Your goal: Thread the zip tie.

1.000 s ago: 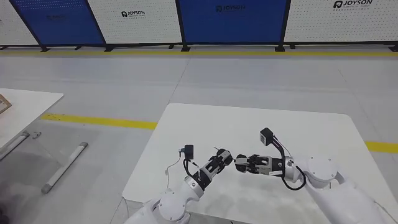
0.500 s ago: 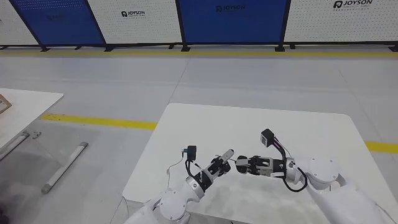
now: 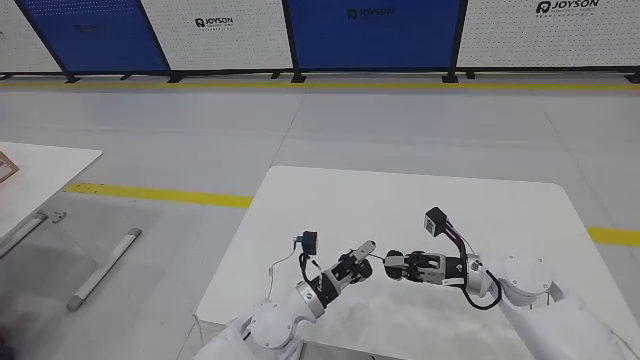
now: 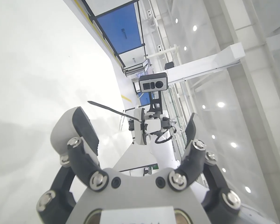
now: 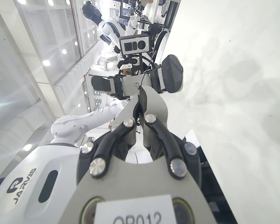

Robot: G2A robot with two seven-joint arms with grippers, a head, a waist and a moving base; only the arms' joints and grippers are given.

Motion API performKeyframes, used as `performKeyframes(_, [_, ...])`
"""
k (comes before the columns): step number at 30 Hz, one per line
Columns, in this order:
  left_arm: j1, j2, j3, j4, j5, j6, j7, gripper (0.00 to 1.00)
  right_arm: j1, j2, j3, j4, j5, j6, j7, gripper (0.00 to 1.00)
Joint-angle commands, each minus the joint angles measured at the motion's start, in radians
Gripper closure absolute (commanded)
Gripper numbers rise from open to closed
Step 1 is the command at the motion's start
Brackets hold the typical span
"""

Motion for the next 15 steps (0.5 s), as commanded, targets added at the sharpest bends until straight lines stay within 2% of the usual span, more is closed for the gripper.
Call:
performKeyframes(1, [-0.01,-0.004,-0.006,0.013,0.009,-0.001,0.042,0.0,0.0,0.0,0.0,0.0,0.0,0.0,0.0,1.0])
performKeyframes(4, [-0.029,-0.012,0.006,0.047,-0.002,-0.005,0.047,0.0,0.0,0.0,0.0,0.0,0.0,0.0,0.0,1.0])
performKeyframes(10, [-0.029,-0.012,0.006,0.047,-0.002,-0.005,0.047,0.0,0.0,0.0,0.0,0.0,0.0,0.0,0.0,1.0])
performKeyframes(13, [-0.029,-0.011,0.011,0.047,0.034,0.005,0.026,0.0,0.0,0.0,0.0,0.0,0.0,0.0,0.0,1.0])
performKeyframes(15, [-0.025,-0.012,0.009,0.046,0.034,-0.006,0.028,0.0,0.0,0.0,0.0,0.0,0.0,0.0,0.0,1.0])
